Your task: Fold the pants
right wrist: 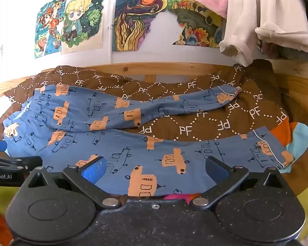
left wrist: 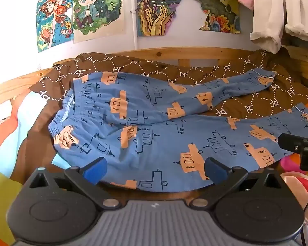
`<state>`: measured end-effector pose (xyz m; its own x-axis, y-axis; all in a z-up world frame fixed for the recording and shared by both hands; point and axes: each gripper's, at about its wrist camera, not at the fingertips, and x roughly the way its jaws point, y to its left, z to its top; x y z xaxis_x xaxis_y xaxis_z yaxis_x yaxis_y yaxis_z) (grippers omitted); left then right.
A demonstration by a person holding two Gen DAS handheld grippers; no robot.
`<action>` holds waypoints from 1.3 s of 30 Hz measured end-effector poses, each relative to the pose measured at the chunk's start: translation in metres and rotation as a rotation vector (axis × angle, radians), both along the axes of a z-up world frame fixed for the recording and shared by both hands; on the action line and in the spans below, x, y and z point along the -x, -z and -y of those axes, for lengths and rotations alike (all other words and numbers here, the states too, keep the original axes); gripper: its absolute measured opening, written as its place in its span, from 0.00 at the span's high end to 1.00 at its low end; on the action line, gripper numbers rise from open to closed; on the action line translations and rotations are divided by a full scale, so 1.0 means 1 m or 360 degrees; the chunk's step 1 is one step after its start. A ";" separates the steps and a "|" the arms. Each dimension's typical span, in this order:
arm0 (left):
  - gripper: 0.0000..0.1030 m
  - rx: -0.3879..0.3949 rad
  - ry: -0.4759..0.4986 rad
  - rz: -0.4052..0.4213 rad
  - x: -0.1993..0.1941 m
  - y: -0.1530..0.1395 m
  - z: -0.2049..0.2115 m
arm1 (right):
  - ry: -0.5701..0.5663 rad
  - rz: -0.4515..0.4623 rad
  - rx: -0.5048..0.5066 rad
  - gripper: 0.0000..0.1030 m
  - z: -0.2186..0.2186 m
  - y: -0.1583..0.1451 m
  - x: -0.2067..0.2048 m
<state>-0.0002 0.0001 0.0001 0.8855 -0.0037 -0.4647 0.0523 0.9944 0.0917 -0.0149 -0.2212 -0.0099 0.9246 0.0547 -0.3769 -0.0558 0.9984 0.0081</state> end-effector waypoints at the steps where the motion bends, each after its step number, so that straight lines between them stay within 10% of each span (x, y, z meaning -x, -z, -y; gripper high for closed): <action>1: 0.00 -0.0006 -0.0002 -0.0013 0.000 0.000 0.000 | 0.0001 0.0002 -0.0002 0.01 0.000 0.000 0.000; 39: 0.00 0.0014 -0.0024 -0.0039 -0.003 0.005 -0.007 | 0.0006 -0.0014 -0.0018 0.01 0.000 0.004 -0.002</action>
<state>0.0030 0.0070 -0.0045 0.8739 0.0053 -0.4862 0.0395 0.9959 0.0819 -0.0133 -0.2211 -0.0134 0.9216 0.0554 -0.3842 -0.0516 0.9985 0.0201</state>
